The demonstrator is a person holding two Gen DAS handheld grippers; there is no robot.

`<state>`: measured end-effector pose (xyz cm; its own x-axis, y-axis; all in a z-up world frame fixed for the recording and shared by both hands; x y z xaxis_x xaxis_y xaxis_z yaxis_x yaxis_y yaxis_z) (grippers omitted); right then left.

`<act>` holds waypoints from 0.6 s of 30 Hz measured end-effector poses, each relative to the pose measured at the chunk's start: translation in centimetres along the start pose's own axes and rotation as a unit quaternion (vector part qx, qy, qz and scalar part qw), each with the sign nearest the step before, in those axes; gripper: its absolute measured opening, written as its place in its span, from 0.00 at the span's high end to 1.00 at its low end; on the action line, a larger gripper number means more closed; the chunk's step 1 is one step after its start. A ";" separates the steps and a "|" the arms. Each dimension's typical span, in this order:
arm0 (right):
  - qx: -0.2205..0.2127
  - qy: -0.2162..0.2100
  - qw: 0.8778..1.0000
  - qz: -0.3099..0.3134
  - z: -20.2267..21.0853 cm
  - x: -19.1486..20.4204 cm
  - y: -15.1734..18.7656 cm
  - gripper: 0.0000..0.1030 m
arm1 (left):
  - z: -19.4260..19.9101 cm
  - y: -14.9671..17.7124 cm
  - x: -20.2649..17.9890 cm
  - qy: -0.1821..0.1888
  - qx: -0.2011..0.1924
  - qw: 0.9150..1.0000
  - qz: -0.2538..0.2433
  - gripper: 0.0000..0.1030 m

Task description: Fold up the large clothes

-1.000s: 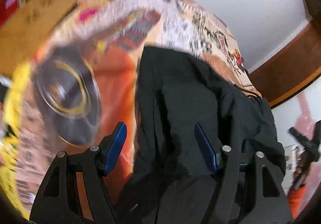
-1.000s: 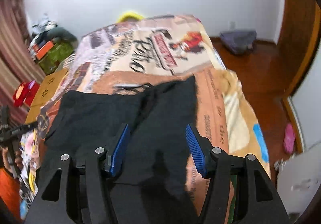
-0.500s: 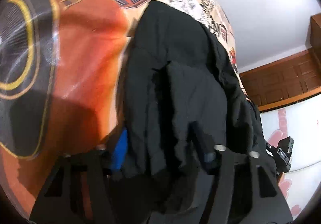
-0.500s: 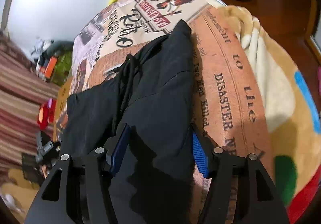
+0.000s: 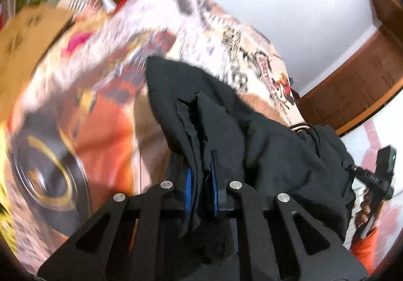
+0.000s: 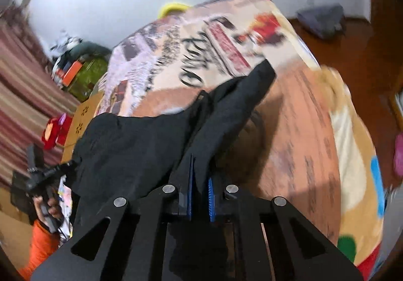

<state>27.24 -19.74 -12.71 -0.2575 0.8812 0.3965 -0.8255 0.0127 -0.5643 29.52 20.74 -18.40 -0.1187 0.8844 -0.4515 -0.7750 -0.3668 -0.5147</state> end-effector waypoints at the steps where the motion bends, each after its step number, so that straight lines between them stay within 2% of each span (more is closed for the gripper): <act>1: -0.008 0.000 1.000 0.007 -0.3 0.6 -0.7 0.92 | 0.4 -0.9 -0.6 -0.011 -0.009 1.000 -0.013 0.89; 6: -0.030 0.000 1.000 0.006 -2.4 1.3 -3.3 0.93 | 0.0 -3.4 -0.1 -0.050 -0.033 0.998 -0.037 0.89; 11: -0.011 0.038 0.999 0.001 -6.0 0.0 -3.6 0.93 | -3.1 -4.3 3.2 -0.067 -0.011 0.997 -0.021 0.88; 15: 0.015 0.076 0.997 0.008 -8.1 -1.6 -3.2 0.93 | -5.6 -3.2 5.4 -0.096 0.018 0.995 -0.024 0.83; 18: 0.029 0.093 0.995 0.010 -9.0 -2.4 -2.7 0.93 | -6.5 -2.1 5.7 -0.111 0.032 0.993 -0.035 0.82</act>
<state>34.60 -17.66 -18.64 -0.1814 0.9532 0.2420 -0.8504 -0.0285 -0.5253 34.49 24.69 -24.66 -0.1917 0.9517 -0.2400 -0.8234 -0.2890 -0.4884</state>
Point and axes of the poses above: each gripper's, at about its wrist camera, not at the fingertips, and z roughly against the way its jaws point, x to its left, y to its underside, the point moved 2 cm from there along -z, roughly the way its jaws point, and after that the axes turned 1 degree about -x, right-handed, at the moved point
